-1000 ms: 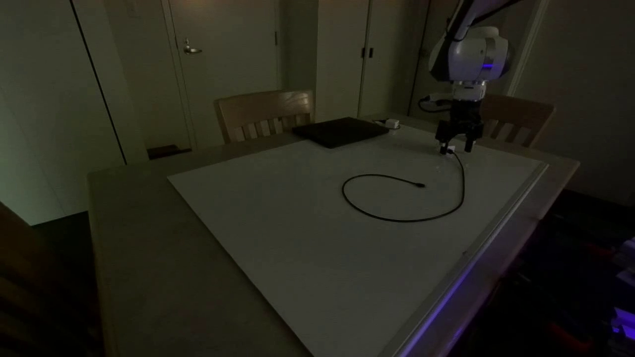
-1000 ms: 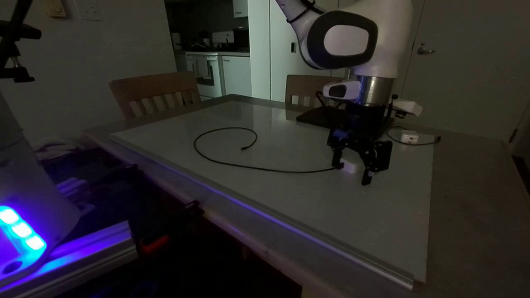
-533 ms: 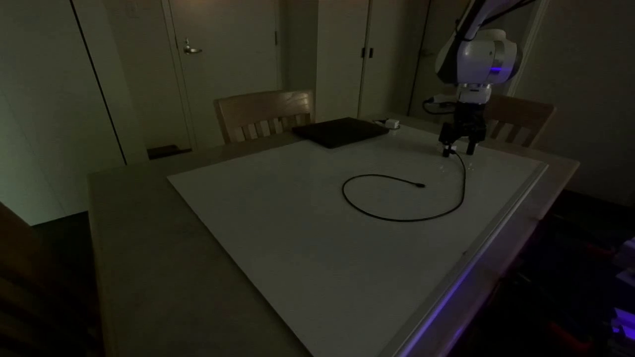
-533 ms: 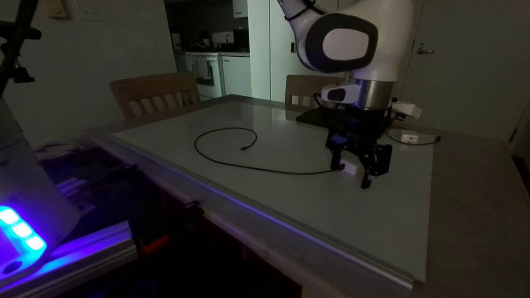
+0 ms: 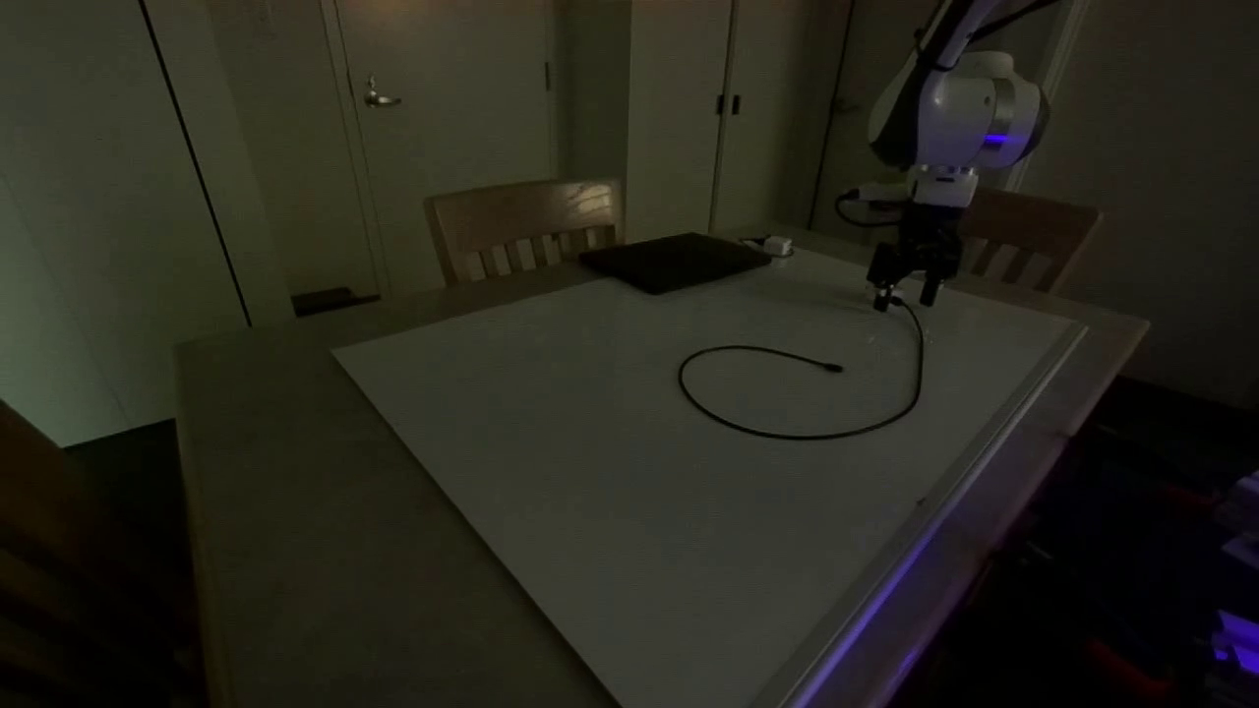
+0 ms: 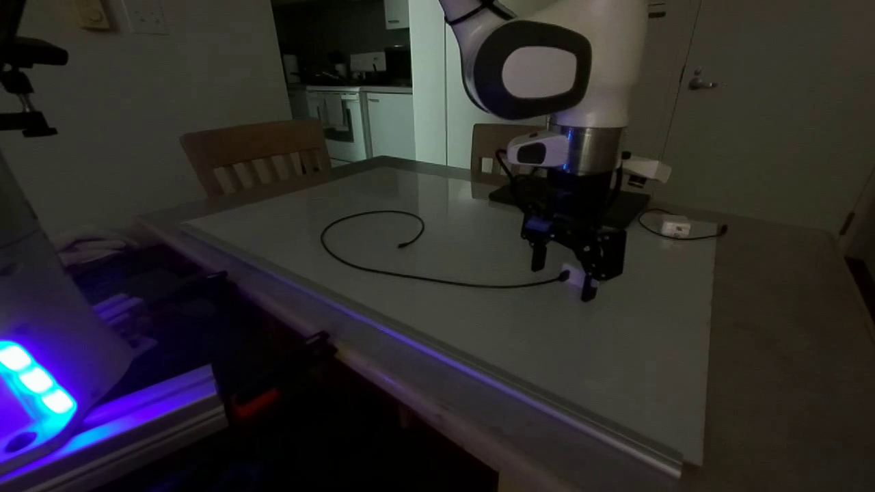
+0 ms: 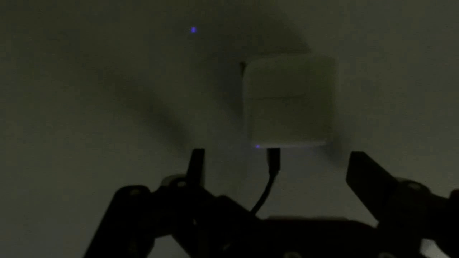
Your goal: Take the charger and position it in the center of the table
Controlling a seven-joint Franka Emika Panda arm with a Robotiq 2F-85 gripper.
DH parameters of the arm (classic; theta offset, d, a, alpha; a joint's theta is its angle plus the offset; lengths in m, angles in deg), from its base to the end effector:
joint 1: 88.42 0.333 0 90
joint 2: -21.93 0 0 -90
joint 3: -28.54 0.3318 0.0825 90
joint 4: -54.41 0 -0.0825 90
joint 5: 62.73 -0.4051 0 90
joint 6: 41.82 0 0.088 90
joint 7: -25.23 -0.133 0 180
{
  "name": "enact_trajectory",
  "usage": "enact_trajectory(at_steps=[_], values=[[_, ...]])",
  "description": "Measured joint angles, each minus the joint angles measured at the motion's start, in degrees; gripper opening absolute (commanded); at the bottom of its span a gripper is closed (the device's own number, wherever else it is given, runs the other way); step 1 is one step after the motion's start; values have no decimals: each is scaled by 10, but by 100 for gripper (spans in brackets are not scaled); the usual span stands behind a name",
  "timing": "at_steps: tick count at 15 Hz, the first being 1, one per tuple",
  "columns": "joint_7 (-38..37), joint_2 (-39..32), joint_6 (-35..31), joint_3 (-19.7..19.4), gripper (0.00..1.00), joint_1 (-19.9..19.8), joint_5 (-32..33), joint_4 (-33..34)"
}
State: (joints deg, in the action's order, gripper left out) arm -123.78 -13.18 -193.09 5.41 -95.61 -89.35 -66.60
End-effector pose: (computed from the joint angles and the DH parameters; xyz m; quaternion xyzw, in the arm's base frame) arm 0.4955 -0.3113 0.1092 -0.1667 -0.9860 0.0052 0.0016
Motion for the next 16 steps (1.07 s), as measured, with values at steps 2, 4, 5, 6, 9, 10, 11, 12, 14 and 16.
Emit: enact_trajectory(at_steps=[2,4,5,6,9,10,11,12,14,16], values=[[1,6,-26,7,100,-1,1,-11],[4,7,-48,18,100,-7,1,-14],[8,7,-56,26,100,-13,1,-14],[14,7,-64,35,100,-21,0,-14],[30,8,-71,60,100,-46,-1,-12],[34,9,-71,66,100,-53,-1,-12],[34,9,-71,68,100,-56,-1,-11],[34,9,-71,68,81,-58,-1,-11],[34,9,-69,67,66,-60,-1,-9],[33,10,-67,66,52,-60,-1,-4]])
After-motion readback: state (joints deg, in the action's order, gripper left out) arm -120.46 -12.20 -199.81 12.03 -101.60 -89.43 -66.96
